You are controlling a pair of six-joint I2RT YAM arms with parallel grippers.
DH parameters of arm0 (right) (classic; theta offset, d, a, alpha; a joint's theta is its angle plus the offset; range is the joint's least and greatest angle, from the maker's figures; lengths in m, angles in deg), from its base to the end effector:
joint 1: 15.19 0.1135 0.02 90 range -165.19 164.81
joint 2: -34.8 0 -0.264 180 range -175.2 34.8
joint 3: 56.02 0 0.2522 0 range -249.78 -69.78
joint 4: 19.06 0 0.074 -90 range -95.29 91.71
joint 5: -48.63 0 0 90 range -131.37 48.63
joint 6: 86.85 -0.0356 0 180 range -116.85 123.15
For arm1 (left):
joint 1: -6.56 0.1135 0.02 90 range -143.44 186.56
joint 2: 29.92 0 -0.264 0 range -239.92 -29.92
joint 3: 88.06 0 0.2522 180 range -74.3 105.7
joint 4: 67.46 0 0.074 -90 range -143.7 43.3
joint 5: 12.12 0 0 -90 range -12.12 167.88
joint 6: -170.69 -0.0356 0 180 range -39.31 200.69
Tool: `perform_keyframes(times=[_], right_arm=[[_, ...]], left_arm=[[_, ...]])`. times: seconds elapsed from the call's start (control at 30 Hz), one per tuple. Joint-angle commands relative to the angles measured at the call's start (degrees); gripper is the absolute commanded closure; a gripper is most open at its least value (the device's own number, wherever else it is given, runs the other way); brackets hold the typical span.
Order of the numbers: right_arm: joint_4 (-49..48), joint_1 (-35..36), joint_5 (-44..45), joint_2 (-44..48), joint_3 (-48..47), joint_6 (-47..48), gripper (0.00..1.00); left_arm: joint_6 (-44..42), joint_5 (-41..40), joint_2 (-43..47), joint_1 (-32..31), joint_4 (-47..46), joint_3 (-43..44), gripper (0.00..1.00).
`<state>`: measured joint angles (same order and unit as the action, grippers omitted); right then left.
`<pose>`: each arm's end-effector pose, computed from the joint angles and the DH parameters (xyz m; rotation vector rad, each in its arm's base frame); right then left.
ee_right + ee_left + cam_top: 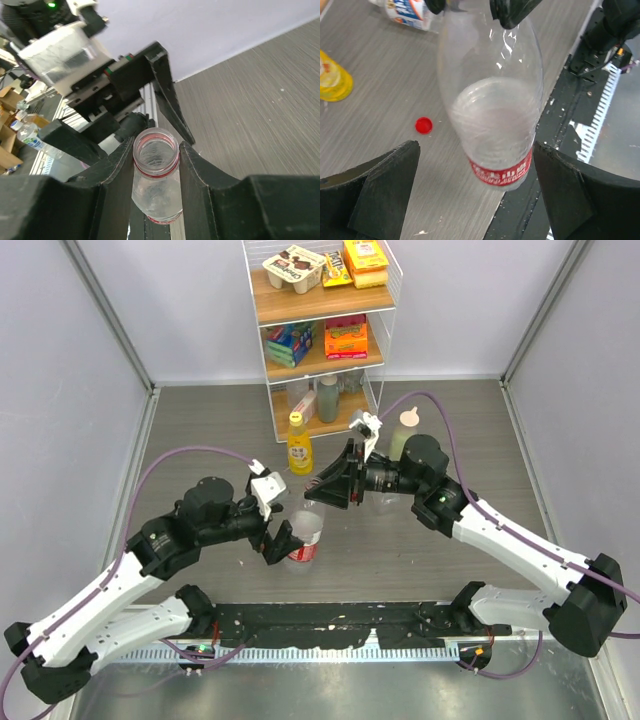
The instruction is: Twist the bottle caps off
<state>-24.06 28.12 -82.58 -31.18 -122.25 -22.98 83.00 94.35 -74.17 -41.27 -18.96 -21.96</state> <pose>0.1768 0.1989 0.3650 -0.8752 1.4573 1.4669 0.1010 -0.1266 0.3431 0.9910 1.8746 -0.8290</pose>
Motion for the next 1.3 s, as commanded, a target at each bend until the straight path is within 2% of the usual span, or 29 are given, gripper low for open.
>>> perform_keyframes(times=[0.0, 0.1, 0.2, 0.57, 0.7, 1.03, 1.27], right_arm=[[8.7, 1.1, 6.3, 0.4, -5.6, 7.0, 0.98], [13.5, 2.2, 12.0, -0.4, -8.0, 10.0, 0.98], [13.6, 3.2, 15.4, -0.9, -8.1, 11.4, 0.98], [4.2, 4.9, 27.3, -2.8, -4.8, 13.0, 0.98], [2.2, 7.1, 29.3, -5.6, -5.1, 15.2, 0.98], [-3.9, 13.2, 40.1, -13.2, -7.1, 20.2, 0.98], [-10.3, 16.3, 47.2, -19.3, -8.7, 21.7, 0.98]], left_arm=[[-0.4, -8.2, 3.2, 0.2, -2.5, 0.3, 0.0], [-0.2, -12.5, 5.3, 0.2, -2.7, 0.1, 0.0], [-0.1, -19.2, 7.4, 0.2, -3.4, -0.5, 0.0], [2.3, -44.1, 10.2, 0.2, -3.8, -1.9, 0.0], [3.2, -50.3, 8.7, 0.2, -2.4, -1.1, 0.0], [4.4, -56.4, 7.1, 0.2, -1.3, -1.0, 0.01], [4.6, -56.2, 6.7, 0.2, -1.2, -1.0, 0.0]])
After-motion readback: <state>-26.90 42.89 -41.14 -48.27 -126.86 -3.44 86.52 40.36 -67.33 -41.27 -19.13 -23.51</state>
